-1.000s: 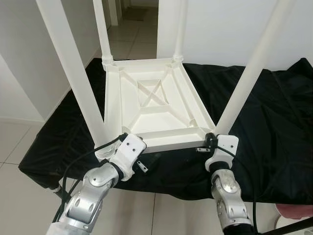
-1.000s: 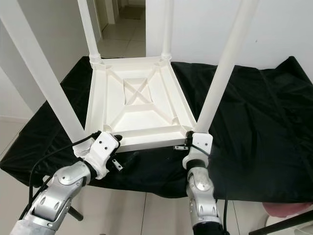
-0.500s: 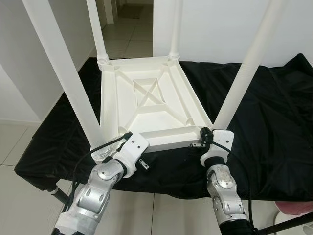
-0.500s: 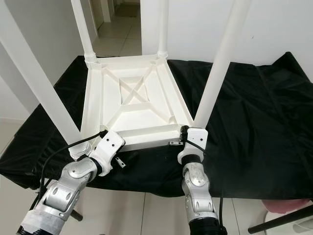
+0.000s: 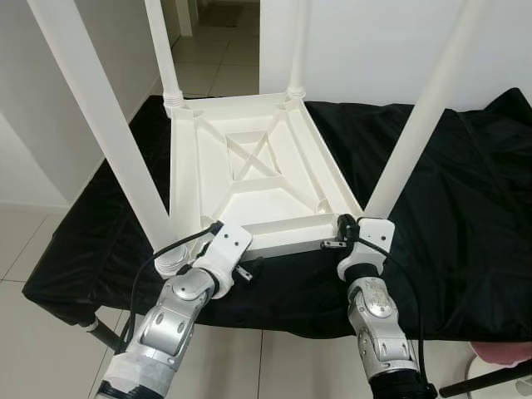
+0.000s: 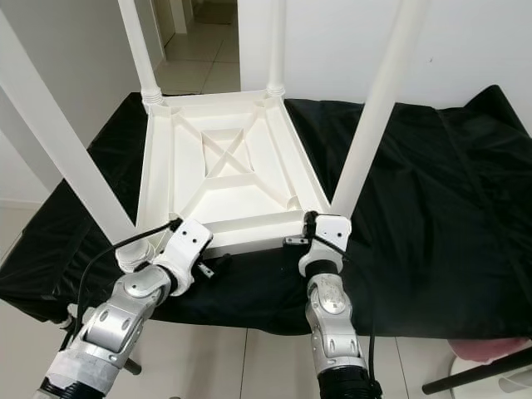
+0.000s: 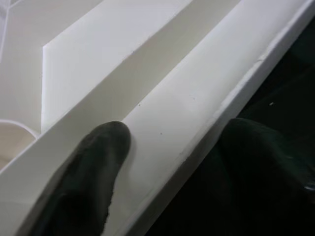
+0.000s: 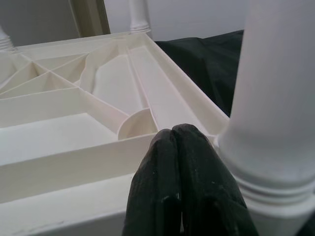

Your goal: Building children table

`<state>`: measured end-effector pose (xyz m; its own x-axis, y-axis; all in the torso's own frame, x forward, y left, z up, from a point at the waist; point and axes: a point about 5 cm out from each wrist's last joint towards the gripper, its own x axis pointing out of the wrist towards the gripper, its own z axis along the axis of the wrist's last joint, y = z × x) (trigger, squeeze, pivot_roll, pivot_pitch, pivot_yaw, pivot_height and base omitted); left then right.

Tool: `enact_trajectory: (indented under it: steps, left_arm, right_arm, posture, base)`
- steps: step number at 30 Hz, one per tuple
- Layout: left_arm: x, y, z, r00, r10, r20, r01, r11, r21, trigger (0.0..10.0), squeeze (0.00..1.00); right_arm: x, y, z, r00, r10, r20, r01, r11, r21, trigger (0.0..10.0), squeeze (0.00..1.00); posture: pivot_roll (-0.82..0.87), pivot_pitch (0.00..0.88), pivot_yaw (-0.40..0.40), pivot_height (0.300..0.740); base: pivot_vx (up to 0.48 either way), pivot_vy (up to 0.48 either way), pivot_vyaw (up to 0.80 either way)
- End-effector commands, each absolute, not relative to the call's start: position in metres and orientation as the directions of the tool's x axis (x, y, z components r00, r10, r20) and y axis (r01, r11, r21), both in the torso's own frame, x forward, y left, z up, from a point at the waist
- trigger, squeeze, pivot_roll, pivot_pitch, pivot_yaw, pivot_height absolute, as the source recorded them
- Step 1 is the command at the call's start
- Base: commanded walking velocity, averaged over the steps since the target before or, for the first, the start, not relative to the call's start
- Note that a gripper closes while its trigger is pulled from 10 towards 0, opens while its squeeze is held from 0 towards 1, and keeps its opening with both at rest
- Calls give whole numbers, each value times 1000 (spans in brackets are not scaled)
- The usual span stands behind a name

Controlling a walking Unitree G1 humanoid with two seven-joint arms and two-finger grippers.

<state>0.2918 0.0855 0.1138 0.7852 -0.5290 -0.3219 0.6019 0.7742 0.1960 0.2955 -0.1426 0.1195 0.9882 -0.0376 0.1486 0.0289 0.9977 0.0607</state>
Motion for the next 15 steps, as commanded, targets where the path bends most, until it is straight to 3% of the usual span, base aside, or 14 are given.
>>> enact_trajectory:
  steps: [1, 2, 4, 5, 15]
  left_arm:
    - [289, 95, 96, 780, -476, -406, 576, 800, 168, 3176, 0]
    - [290, 96, 96, 779, -475, -409, 576, 801, 166, 1490, 0]
    - [291, 96, 96, 780, -469, -414, 572, 803, 167, 1608, 0]
    - [291, 96, 96, 781, -466, -415, 571, 803, 173, 0, 0]
    - [290, 94, 92, 774, -453, -441, 566, 808, 164, 0, 0]
  right_arm:
    - [297, -143, 119, 988, -46, 147, 37, 997, 67, 10000, 0]
    - [298, -144, 119, 988, -51, 148, 42, 997, 66, 10000, 0]
    - [299, -146, 120, 986, -64, 151, 54, 996, 68, 10000, 0]
    - [300, -147, 120, 986, -68, 153, 58, 996, 69, 10000, 0]
    - [303, -146, 122, 985, -72, 159, 62, 996, 71, 10000, 0]
  posture:
    - [0, 71, 58, 740]
    - [1, 72, 62, 740]
    - [1, 72, 62, 740]
    - [-2, 70, 63, 740]
    - [2, 61, 62, 740]
  base:
    - [0, 0, 0]
    - [0, 0, 0]
    - [0, 0, 0]
    - [0, 0, 0]
    - [0, 0, 0]
